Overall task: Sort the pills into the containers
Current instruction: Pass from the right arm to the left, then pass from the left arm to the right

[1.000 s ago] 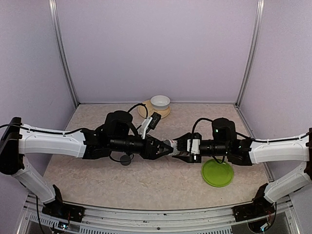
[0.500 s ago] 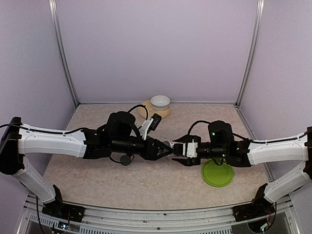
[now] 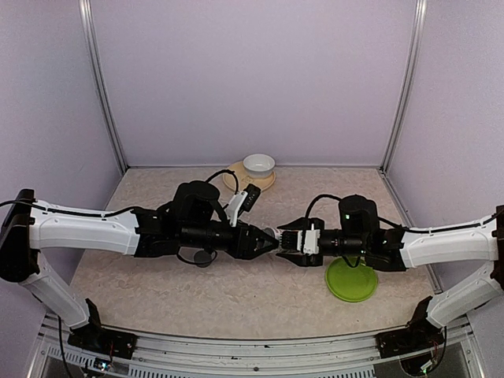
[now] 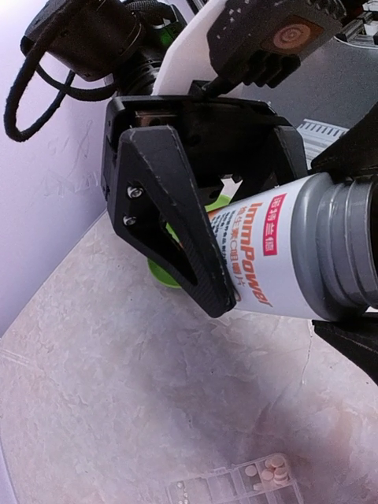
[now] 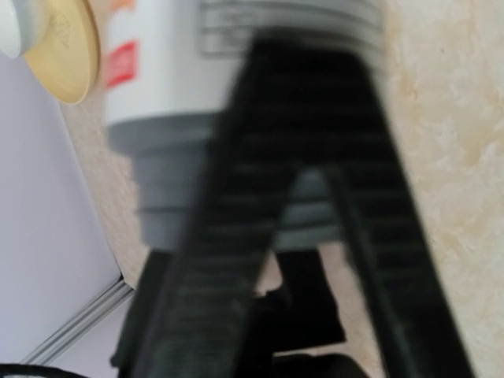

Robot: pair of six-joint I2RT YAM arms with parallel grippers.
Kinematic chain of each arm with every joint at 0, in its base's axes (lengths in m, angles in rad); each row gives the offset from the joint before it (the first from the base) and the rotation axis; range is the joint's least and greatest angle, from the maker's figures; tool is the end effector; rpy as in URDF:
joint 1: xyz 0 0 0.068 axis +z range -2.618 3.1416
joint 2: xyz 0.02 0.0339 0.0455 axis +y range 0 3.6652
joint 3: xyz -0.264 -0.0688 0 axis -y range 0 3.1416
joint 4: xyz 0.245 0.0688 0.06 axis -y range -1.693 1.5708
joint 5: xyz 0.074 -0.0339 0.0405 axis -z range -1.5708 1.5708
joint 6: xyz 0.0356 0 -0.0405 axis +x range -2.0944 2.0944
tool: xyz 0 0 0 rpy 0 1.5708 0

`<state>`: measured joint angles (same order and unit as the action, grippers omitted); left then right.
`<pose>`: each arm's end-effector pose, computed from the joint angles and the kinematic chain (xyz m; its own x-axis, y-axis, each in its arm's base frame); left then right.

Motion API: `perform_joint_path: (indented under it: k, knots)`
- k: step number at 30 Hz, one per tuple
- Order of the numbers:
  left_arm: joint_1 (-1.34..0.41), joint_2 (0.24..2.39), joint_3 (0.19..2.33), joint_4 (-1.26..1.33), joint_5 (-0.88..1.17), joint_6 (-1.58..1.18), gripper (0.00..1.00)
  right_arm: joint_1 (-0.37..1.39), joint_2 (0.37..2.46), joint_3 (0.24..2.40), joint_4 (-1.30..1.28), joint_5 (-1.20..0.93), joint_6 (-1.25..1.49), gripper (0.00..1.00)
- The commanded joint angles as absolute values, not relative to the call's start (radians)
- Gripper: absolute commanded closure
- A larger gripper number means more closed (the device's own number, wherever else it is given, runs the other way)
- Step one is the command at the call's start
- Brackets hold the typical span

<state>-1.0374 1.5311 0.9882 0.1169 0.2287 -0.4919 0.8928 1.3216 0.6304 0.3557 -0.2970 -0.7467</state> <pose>0.1706 -0.3048 0.2572 -0.6309 0.1637 -0.7584 0.7325 0.4479 -0.5127 0.1700 0.2277 0.2238 0.4720 -0.4494 -0.7585 -0.8141 0.1081 -0.5706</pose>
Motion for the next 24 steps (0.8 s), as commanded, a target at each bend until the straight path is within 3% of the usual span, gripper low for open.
perform_joint_path:
  k: [1, 7, 9, 18, 24]
  knots:
    - [-1.04, 1.528, 1.008, 0.121, 0.194, -0.489, 0.7, 0.906, 1.293, 0.615, 0.388, -0.337, -0.736, 0.43]
    - [-1.04, 1.526, 1.008, 0.127, 0.199, -0.494, 0.67, 0.906, 1.317, 0.629, 0.37, -0.331, -0.736, 0.58]
    - [-1.04, 1.523, 1.007, 0.131, 0.202, -0.493, 0.57, 0.906, 1.319, 0.625, 0.378, -0.335, -0.735, 0.64]
    - [-1.008, 1.4, 0.937, 0.132, 0.174, -0.52, 0.04, 0.895, 1.236, 0.47, 0.575, -0.429, -0.849, 0.65]
    - [-0.946, 1.301, 0.889, 0.027, 0.082, -0.539, 0.01, 0.863, 1.177, 0.373, 0.718, -0.55, -0.886, 0.65]
